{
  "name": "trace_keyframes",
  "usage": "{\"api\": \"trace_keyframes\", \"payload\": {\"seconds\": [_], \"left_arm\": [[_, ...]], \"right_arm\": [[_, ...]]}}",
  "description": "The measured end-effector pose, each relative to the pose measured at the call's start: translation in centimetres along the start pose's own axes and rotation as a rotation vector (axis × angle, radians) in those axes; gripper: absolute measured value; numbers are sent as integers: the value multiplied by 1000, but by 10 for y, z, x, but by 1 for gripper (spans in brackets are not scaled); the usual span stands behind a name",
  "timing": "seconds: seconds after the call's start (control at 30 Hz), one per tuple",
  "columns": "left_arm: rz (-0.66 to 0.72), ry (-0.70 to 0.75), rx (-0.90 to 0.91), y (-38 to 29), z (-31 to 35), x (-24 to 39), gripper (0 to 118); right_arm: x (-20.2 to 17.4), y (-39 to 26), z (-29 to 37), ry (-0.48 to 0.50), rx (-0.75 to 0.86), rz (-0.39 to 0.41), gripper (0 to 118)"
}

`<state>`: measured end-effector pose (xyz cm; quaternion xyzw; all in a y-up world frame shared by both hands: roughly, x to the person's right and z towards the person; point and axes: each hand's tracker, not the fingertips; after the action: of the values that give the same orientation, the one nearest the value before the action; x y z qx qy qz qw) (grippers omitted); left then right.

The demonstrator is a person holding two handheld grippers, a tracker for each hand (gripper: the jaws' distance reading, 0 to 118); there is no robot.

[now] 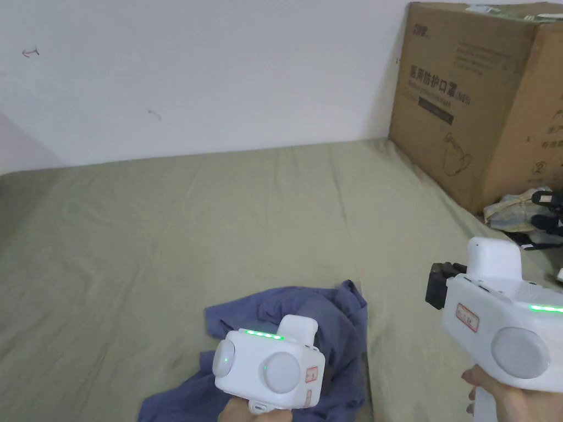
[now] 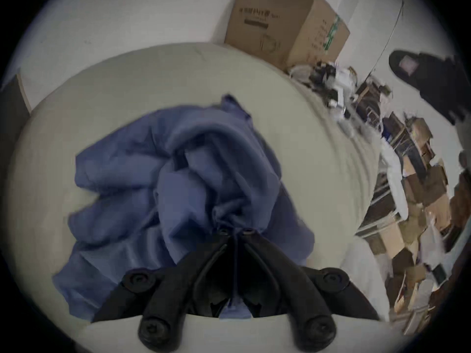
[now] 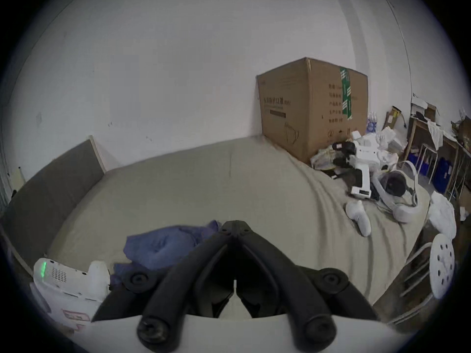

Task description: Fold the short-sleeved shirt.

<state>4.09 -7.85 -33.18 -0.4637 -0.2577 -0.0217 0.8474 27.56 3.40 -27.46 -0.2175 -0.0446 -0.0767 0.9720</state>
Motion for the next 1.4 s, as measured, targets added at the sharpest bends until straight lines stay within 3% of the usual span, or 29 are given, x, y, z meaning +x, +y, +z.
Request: {"api": "trace_keyframes", "payload": {"seconds": [0.07,0.13,0.17,0.2,0.23,0.37,0.4,0.43,0.47,0.5,0.67,0.77,0.8,0.83,0.87,0.9,1.07,1.13,1.17,1.2,1.33,1.4], "left_arm": [[33,4,-14,-6,-5,-4,16],[79,-14,-24,-8,-3,-11,74],[94,-36,-22,-7,1,-12,97],[103,-53,-24,-6,6,-13,111],[110,-57,0,-6,14,-15,112],[108,-21,99,0,62,-32,105],[125,-19,124,-1,78,-42,85],[159,-13,165,-5,97,-53,58],[193,-10,190,-11,111,-63,23],[227,2,203,-21,126,-77,0],[309,181,161,-94,157,-129,0],[381,183,141,-126,160,-156,0],[362,179,138,-129,159,-159,5],[351,183,120,-127,155,-164,24],[321,190,89,-125,149,-165,54],[295,211,71,-122,141,-166,76],[376,180,47,-107,95,-177,73],[420,147,1,-106,74,-178,49],[349,306,-13,-105,71,-169,34],[315,328,7,-104,73,-164,2],[332,318,16,-102,76,-164,2],[316,319,13,-100,85,-160,2]], "right_arm": [[-1,-5,-5,8,-25,-11,1],[-4,-10,-8,22,-41,-24,1],[-7,-11,-9,27,-46,-24,1],[-10,-12,-10,31,-50,-19,1],[-14,-14,-11,40,-55,-7,1],[-30,-13,-10,72,-62,23,1],[-34,-13,-9,89,-61,22,1],[-38,-13,-7,99,-60,22,1],[-42,-14,-7,107,-59,25,1],[-47,-16,-5,119,-60,36,1],[-64,-28,-4,154,-84,59,1],[-73,-35,-9,168,-104,57,1],[-76,-37,-11,169,-113,55,1],[-79,-38,-14,174,-119,56,1],[-83,-38,-16,178,-124,58,1],[-87,-38,-19,178,-127,60,1],[-101,-38,-29,202,-150,87,1],[-105,-37,-36,207,-162,117,1],[-105,-36,-40,205,-167,124,1],[-106,-35,-44,206,-177,129,1],[-112,-16,-73,234,-208,153,1],[-125,2,-105,251,-277,220,1]]}}
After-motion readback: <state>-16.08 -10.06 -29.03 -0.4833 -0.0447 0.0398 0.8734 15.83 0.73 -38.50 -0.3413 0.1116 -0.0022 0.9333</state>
